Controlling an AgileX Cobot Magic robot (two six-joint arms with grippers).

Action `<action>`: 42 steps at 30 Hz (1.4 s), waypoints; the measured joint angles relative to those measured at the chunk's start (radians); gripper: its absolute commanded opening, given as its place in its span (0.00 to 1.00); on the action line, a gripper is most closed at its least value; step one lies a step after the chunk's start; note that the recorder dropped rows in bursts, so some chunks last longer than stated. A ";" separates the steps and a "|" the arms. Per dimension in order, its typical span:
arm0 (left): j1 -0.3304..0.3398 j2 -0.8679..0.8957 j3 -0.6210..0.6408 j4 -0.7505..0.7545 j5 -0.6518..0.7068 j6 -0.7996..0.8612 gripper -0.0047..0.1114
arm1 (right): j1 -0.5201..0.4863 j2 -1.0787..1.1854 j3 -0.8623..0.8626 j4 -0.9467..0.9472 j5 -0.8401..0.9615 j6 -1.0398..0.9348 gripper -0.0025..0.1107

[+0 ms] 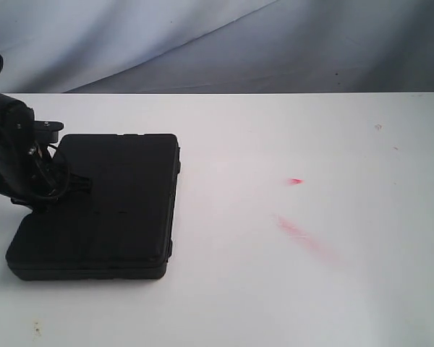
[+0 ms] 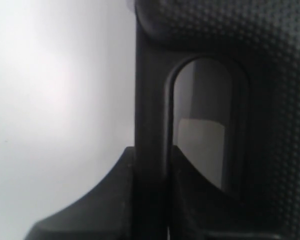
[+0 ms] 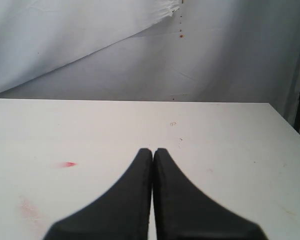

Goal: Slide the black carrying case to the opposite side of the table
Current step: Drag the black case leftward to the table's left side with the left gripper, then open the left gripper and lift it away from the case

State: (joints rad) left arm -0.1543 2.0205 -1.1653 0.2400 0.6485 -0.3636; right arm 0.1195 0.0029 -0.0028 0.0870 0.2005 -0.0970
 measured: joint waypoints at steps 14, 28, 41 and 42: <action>0.001 0.000 0.000 0.000 0.000 0.001 0.05 | 0.000 0.000 0.000 0.000 0.000 0.000 0.02; 0.002 -0.013 0.000 0.000 0.002 0.004 0.34 | 0.000 0.000 0.000 0.000 0.000 0.000 0.02; 0.002 -0.056 0.000 0.000 -0.003 0.008 0.34 | 0.000 0.000 0.000 0.000 0.000 0.000 0.02; 0.002 -0.068 0.000 0.000 -0.004 0.008 0.34 | 0.000 0.000 0.000 0.000 0.000 0.000 0.02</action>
State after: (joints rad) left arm -0.1519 1.9521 -1.1653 0.2401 0.6442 -0.3561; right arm 0.1195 0.0029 -0.0028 0.0870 0.2005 -0.0970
